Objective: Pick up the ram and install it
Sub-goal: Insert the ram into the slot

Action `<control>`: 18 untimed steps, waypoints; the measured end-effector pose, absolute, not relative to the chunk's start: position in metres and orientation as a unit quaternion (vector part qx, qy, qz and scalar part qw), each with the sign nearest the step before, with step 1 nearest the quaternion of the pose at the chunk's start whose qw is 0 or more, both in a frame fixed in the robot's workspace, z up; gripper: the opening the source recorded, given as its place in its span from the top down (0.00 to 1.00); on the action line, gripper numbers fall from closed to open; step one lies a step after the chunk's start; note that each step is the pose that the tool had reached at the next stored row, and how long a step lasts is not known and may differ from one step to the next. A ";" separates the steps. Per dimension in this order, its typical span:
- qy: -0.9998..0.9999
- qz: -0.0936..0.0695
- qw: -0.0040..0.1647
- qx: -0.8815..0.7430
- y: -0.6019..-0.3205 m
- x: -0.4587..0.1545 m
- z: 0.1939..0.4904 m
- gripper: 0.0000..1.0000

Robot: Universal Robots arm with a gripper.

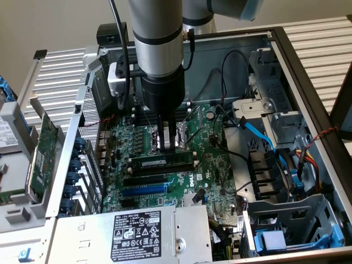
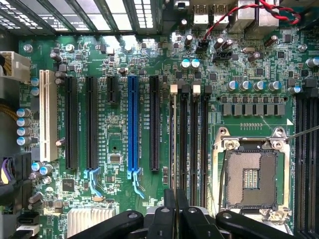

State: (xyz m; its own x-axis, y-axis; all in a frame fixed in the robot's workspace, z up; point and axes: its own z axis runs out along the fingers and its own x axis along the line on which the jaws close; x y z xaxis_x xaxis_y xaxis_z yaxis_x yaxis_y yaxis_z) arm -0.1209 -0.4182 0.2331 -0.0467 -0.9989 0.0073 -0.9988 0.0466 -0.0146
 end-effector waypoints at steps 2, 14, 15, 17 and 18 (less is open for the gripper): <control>0.723 -0.008 0.003 -0.690 -0.418 -0.122 0.233 0.87; 0.723 -0.010 0.004 -0.690 -0.418 -0.124 0.230 0.87; 0.723 -0.010 0.004 -0.690 -0.418 -0.124 0.230 0.87; 0.723 -0.010 0.004 -0.690 -0.418 -0.124 0.230 0.87; 0.723 -0.010 0.004 -0.690 -0.418 -0.124 0.229 0.87</control>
State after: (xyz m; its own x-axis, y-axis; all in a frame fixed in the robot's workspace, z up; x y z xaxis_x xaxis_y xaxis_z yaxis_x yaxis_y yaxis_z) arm -0.1237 -0.4182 0.2295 -0.0468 -0.9989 0.0070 -0.9987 0.0466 -0.0203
